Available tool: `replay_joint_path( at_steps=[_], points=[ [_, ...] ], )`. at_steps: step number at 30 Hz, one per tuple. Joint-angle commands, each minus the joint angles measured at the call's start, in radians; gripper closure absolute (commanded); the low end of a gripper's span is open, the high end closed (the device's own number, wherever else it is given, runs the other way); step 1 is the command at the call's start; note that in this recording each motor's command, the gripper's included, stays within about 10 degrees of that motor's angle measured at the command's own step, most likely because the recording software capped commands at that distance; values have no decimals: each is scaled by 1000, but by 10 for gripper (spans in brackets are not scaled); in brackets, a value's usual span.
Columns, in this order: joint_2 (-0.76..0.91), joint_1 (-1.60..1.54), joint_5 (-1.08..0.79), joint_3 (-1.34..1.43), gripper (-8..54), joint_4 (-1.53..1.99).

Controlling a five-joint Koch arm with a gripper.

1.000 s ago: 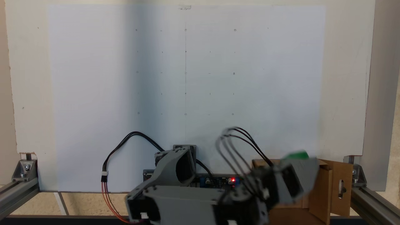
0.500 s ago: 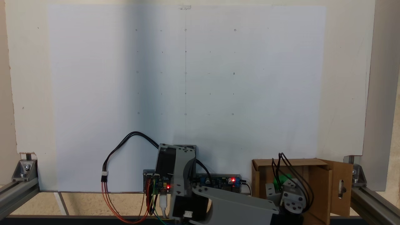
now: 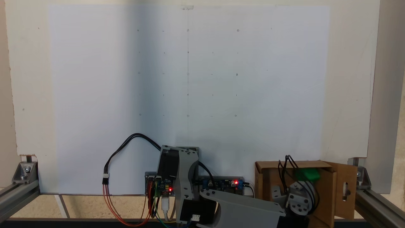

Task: Grasp a green dice and put it in the bin.

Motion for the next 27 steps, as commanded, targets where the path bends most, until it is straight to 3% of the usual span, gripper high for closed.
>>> replay_joint_path(
  at_steps=[1, 6, 9, 13, 19, 27],
  points=[
    [17, 5, 107, -80, 74, -49],
    [74, -109, 320, -285, 69, -54],
    [149, -256, 445, -293, 13, -87],
    [232, -462, 589, -291, 4, -84],
    [360, -808, 589, -235, 5, -86],
    [624, -1313, 591, 160, 0, -107]
  ],
)
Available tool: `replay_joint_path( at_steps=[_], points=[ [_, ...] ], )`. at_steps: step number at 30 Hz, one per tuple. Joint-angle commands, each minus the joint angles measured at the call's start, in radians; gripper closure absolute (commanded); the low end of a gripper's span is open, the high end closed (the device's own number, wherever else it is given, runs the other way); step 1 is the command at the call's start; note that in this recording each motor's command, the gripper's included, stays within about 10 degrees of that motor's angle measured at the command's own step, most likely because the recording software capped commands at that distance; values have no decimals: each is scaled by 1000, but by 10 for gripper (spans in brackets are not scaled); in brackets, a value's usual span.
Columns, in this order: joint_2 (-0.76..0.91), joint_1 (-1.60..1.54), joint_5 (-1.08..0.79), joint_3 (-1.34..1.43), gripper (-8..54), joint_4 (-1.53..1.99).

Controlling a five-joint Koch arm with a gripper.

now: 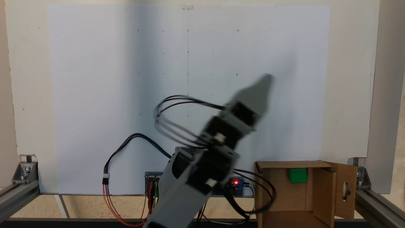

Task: Grasp a green dice and put it in the bin.

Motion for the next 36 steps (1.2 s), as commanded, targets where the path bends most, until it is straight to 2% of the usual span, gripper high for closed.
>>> replay_joint_path(
  at_steps=[1, 9, 17, 23, 36],
  points=[
    [78, -107, 41, 55, -2, -78],
    [273, -291, 35, 667, -1, -463],
    [348, -345, 37, 1040, 0, -848],
    [347, -356, 40, 1144, 11, -1123],
    [350, -453, 35, 1166, 22, -1679]
  ],
)
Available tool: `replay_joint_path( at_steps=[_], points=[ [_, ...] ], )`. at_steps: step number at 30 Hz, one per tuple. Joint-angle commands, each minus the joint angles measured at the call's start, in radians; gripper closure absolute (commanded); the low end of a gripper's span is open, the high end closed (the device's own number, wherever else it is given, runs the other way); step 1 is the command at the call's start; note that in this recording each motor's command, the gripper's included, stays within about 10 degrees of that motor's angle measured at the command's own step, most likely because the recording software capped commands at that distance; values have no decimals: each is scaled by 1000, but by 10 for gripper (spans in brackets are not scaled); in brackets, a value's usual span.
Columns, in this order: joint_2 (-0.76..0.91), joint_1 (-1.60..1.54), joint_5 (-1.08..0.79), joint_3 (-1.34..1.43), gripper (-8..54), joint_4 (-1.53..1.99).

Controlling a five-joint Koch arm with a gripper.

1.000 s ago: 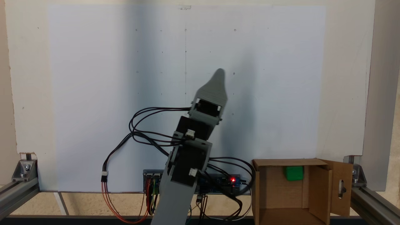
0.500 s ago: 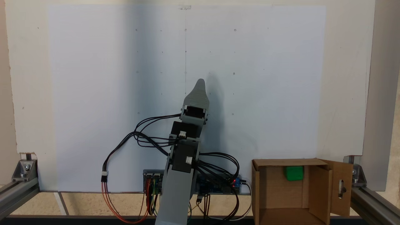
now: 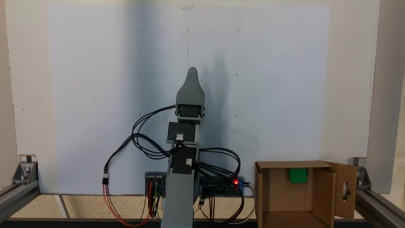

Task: Grasp a green dice and put it in the bin.

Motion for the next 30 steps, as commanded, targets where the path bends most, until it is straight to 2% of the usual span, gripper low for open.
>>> replay_joint_path(
  at_steps=[1, 17, 22, 30],
  points=[
    [115, 0, 35, -20, 22, -165],
    [114, -5, 34, 167, 19, -808],
    [114, -2, 34, 285, 18, -813],
    [109, -14, 34, 285, 11, -808]
  ],
)
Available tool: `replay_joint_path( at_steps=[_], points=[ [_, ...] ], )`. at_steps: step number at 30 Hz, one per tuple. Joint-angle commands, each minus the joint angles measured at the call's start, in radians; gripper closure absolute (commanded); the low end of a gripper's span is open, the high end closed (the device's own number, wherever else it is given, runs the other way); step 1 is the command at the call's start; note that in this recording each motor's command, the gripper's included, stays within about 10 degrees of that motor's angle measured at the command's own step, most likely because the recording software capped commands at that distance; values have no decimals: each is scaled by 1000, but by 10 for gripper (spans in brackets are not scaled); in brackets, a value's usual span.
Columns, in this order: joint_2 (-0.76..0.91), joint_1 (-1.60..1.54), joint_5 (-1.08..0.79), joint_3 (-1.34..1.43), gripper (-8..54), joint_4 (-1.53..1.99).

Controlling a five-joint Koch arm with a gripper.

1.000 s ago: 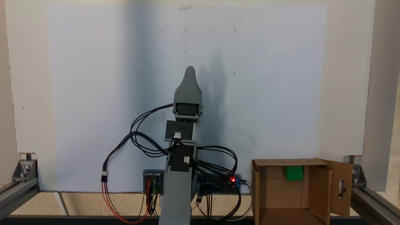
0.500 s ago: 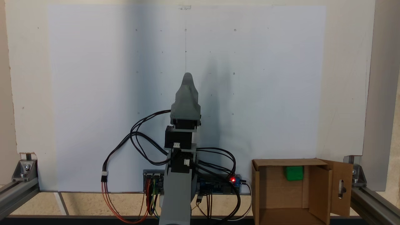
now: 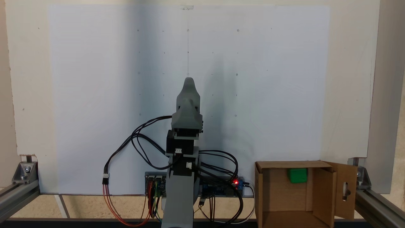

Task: Grasp a green dice and put it in the bin.

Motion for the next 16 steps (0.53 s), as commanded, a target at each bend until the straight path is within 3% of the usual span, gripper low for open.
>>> replay_joint_path(
  at_steps=[1, 16],
  points=[
    [109, -17, 34, 52, 10, -55],
    [109, -25, 32, 52, 10, -55]
  ],
)
